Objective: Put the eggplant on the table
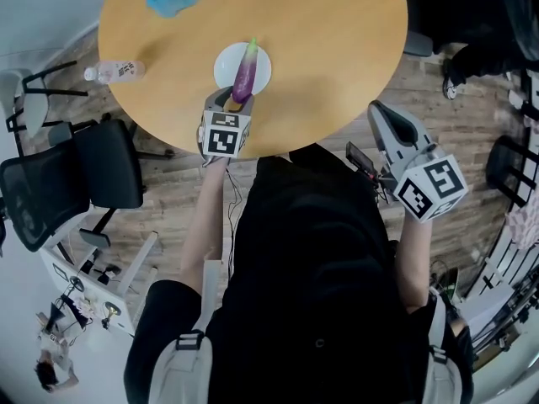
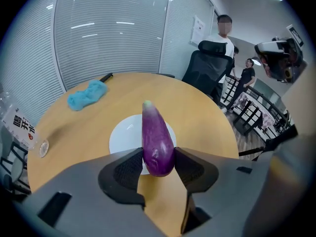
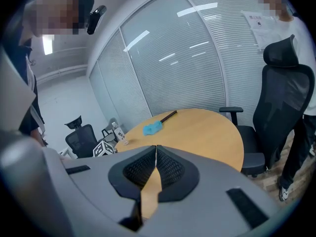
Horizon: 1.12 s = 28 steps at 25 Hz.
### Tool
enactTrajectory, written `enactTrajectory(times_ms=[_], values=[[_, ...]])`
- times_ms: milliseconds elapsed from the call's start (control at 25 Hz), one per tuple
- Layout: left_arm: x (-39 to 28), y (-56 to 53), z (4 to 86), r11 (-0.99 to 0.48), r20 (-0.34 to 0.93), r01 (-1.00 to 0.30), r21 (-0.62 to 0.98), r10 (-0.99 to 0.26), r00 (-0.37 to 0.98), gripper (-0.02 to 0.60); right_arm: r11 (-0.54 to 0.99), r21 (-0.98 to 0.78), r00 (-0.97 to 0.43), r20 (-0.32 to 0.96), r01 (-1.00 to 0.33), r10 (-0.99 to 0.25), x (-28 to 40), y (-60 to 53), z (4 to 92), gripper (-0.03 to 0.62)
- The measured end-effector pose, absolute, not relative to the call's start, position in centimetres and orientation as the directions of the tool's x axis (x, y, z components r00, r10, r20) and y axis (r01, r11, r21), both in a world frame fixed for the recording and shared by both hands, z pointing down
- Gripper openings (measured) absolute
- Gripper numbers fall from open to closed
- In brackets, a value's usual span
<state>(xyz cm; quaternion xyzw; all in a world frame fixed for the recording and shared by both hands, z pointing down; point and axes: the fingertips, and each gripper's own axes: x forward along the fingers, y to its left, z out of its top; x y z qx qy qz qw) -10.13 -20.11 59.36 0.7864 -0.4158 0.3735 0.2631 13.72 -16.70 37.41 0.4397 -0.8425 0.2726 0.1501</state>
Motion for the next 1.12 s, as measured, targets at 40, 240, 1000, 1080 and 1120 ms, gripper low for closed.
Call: enactTrajectory(times_ms=[40,240,1000,1080,1120], values=[[-10.4,-20.3,59.5,-0.512,0.81,-0.853,0.098,-0.457,0.367,0.212,0.465,-0.327,-0.568,0.495,-0.823,-0.658,13.6,-16.9,37.4,0.017],[-11.4,-21.0,60.3,-0.501,0.815,-0.861,0.08,-0.464,0.346,0.212,0.469,-0.326,-0.571,0.503,-0.821,-0.649,13.3,-17.3,37.6,0.017],[-12.0,-21.7,61.7,-0.49,0.843,-0.871,0.033,-0.454,0.288,0.212,0.477,-0.321,-0.573,0.517,-0.818,-0.636,13.1,-18.0,37.8,0.017],[-12.2,-21.9,61.7,-0.5,0.841,-0.866,0.03,-0.455,0.292,0.212,0.477,-0.32,-0.573,0.517,-0.818,-0.636,13.0,-18.0,37.8,0.017],[-12.2,-21.9,61.7,-0.506,0.841,-0.862,0.028,-0.454,0.294,0.212,0.478,-0.32,-0.574,0.518,-0.818,-0.635,12.9,-18.0,37.8,0.017]])
